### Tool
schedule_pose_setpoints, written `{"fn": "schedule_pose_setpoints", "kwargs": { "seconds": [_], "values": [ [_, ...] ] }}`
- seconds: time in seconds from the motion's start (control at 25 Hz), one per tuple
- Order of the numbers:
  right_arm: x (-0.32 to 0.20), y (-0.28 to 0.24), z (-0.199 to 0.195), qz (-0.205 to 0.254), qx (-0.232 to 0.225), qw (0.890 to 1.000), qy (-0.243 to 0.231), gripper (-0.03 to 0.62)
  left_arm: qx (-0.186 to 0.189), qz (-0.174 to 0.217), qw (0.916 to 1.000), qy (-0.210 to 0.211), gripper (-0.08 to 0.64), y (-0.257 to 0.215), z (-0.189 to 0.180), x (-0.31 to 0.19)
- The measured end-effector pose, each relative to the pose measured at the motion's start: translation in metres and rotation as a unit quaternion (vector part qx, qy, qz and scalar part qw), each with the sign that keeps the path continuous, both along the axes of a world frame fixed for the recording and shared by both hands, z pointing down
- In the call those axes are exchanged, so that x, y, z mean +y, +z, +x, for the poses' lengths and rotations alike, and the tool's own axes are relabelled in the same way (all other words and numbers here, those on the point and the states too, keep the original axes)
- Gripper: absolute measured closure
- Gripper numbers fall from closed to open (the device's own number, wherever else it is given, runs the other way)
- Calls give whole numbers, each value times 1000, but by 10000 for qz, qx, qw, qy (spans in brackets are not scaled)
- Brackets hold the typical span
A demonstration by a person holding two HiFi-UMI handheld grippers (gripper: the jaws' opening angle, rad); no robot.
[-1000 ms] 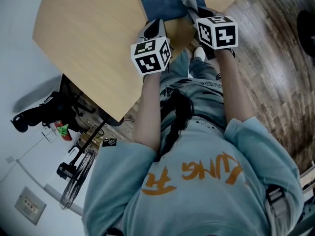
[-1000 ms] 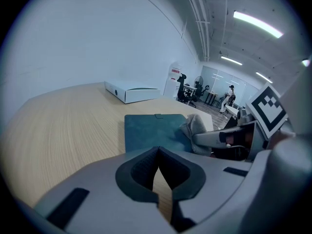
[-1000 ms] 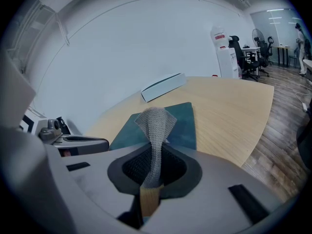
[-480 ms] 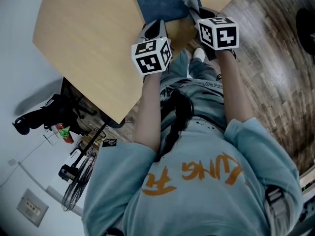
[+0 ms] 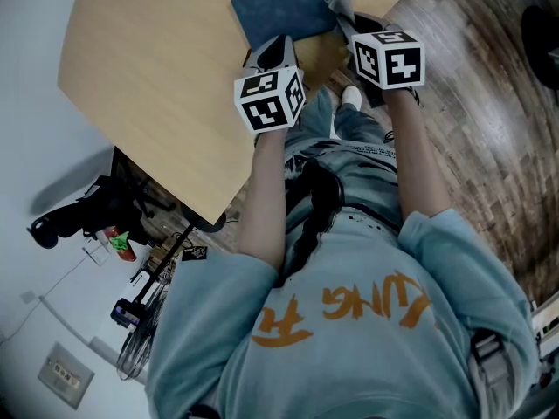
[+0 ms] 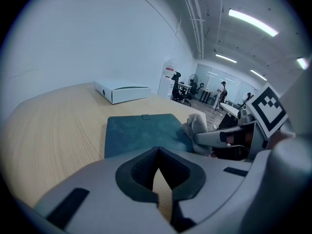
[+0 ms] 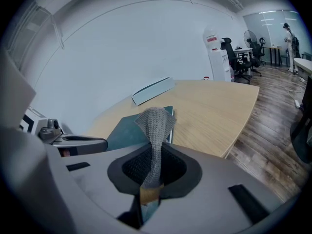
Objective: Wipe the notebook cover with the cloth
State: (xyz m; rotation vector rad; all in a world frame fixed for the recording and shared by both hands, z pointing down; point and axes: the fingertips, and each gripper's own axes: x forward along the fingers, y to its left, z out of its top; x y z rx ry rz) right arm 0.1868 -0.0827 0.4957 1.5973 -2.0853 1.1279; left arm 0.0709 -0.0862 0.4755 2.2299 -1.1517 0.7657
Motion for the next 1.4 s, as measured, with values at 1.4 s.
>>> {"fn": "schedule_pose_setpoints", "kwargs": {
  "seconds": [1.4],
  "values": [
    [-63,-43,-124,172,507,9877,-1467,563,299,294,9851,-1666,543,-29,-125,-35]
  ]
}}
